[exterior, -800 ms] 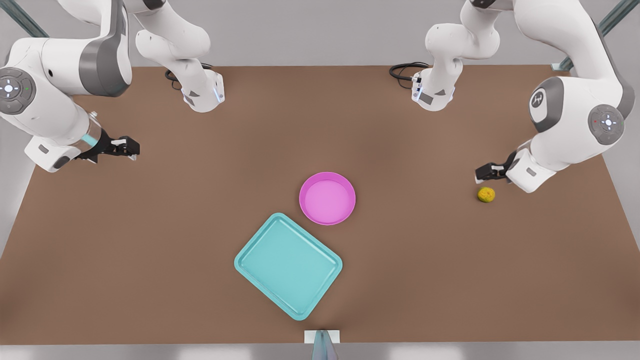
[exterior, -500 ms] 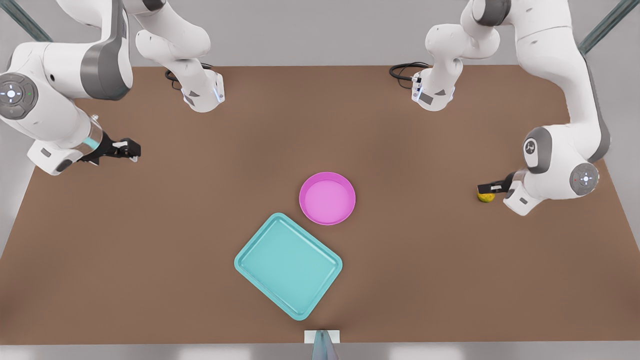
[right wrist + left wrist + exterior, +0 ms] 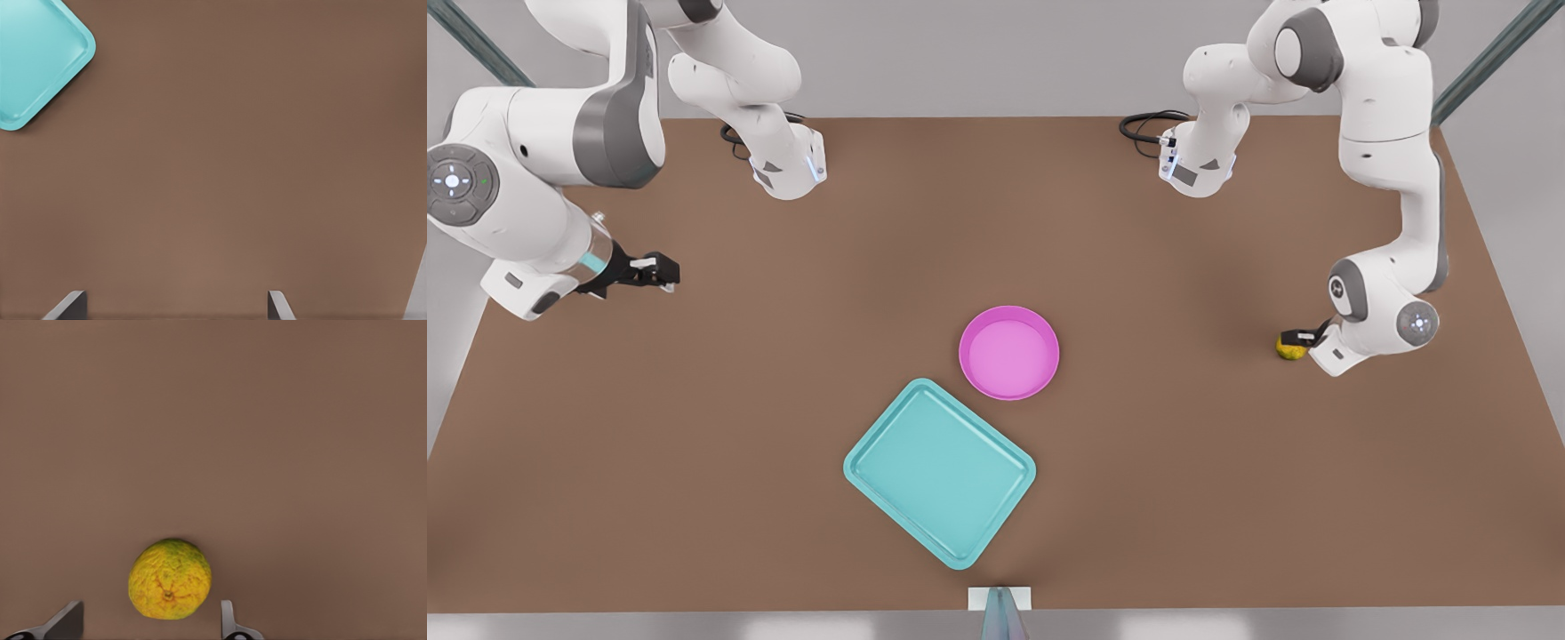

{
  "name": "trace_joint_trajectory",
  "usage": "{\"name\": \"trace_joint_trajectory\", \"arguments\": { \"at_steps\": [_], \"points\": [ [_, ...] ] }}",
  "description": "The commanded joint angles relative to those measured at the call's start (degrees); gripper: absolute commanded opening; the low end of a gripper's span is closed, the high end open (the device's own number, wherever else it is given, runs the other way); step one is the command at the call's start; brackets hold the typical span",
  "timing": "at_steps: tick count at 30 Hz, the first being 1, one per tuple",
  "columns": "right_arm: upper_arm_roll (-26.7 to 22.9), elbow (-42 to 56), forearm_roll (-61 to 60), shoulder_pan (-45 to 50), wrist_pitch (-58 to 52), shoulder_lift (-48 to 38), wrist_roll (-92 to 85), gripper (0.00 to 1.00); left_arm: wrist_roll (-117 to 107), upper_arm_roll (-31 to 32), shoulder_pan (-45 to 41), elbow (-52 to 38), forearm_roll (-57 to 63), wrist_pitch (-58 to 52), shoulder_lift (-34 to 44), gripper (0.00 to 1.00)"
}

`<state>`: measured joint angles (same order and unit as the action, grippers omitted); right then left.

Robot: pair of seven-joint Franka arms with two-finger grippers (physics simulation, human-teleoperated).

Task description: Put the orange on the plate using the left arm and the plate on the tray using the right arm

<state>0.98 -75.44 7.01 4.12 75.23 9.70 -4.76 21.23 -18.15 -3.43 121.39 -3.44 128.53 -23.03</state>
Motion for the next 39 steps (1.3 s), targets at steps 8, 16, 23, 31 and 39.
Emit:
{"name": "trace_joint_trajectory", "arguments": {
  "at_steps": [8, 16, 23, 31, 39],
  "points": [
    [-0.2, -0.1, -0.1, -0.1, -0.1, 0.3, -0.3, 1.00, 15.2, 0.5, -0.2, 0.1, 0.0, 4.0, -5.4, 1.00],
    [-0.4, -0.1, -0.1, -0.1, -0.1, 0.4, -0.3, 1.00, 14.5, 0.4, -0.2, 0.1, 0.0, 4.0, -6.9, 0.75],
    [-0.5, -0.1, -0.1, -0.1, -0.2, 0.6, -0.3, 1.00, 12.6, 0.4, -0.5, 0.1, 0.0, 3.0, -5.7, 0.64],
    [-0.6, -0.2, -0.2, -0.2, -0.2, 0.7, -0.3, 1.00, -14.7, 6.1, -18.3, -17.2, -0.1, -21.3, -0.7, 0.65],
    [-1.1, -0.3, -0.4, -0.2, -0.1, 1.2, -0.3, 1.00, -52.3, 15.8, -39.3, -41.7, -6.0, -21.1, -17.1, 0.65]
  ]
}}
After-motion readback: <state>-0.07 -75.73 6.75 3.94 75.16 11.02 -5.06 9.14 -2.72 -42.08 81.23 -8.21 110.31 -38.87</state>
